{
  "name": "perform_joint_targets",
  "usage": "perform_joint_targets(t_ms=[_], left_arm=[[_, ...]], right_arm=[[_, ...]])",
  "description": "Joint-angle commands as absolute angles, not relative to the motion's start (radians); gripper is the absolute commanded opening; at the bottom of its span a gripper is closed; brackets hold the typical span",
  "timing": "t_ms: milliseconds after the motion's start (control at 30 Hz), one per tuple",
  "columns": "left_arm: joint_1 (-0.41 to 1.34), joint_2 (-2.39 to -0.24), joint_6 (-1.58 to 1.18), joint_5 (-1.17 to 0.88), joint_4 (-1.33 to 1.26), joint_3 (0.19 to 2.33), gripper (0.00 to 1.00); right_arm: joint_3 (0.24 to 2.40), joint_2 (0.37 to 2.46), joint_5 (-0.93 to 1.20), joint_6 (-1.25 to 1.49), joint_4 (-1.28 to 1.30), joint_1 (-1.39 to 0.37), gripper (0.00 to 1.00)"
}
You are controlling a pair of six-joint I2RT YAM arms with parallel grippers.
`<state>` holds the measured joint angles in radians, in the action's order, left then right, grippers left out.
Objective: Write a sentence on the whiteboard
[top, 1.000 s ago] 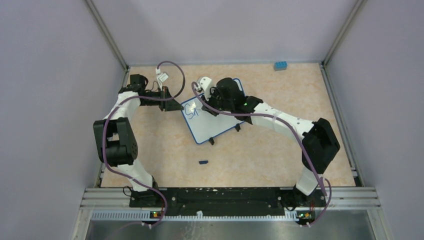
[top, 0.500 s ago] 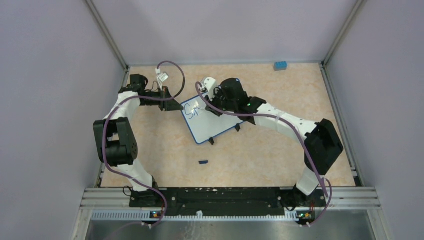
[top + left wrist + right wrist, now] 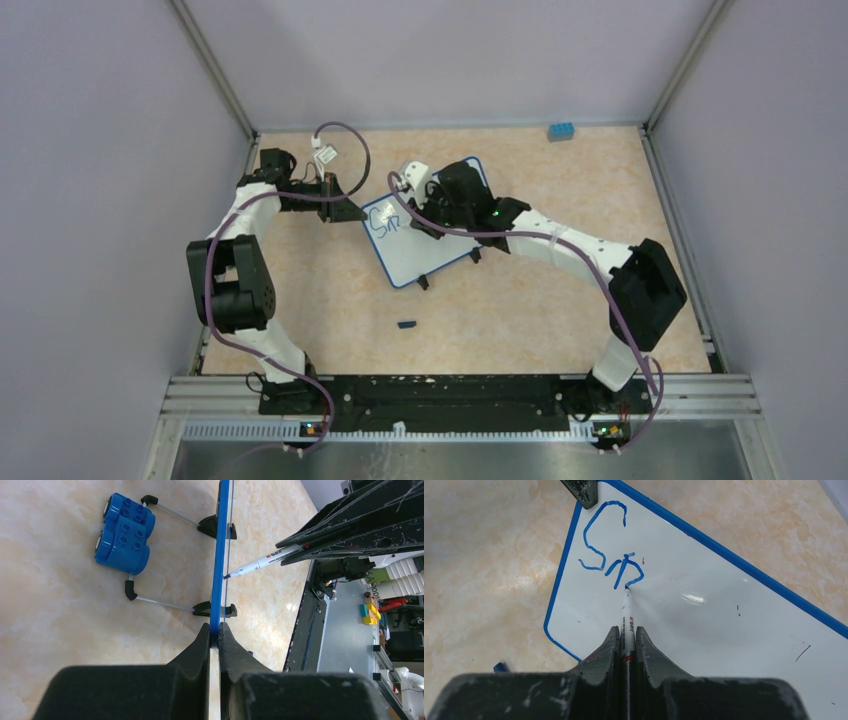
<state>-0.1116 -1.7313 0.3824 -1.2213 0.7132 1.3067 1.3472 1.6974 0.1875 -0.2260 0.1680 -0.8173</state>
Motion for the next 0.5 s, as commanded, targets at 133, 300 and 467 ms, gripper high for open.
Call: perform_joint_targets(t_ms=[133, 300, 467], left_arm=[[-0.112, -1.698, 0.386, -1.249, 0.712, 1.316, 0.0], [-0.112, -1.699, 0.383, -1.249, 0.711, 1.318, 0.0], [-0.111, -1.699, 0.383, -1.246, 0.712, 1.318, 0.0]], right_arm=[[1.365, 1.602, 0.215, -0.217, 0.172, -0.788, 0.0], [1.375, 1.603, 0.206, -0.22, 0.165, -0.775, 0.0], [1.385, 1.628, 0.211, -0.216, 0.161, -0.775, 0.0]])
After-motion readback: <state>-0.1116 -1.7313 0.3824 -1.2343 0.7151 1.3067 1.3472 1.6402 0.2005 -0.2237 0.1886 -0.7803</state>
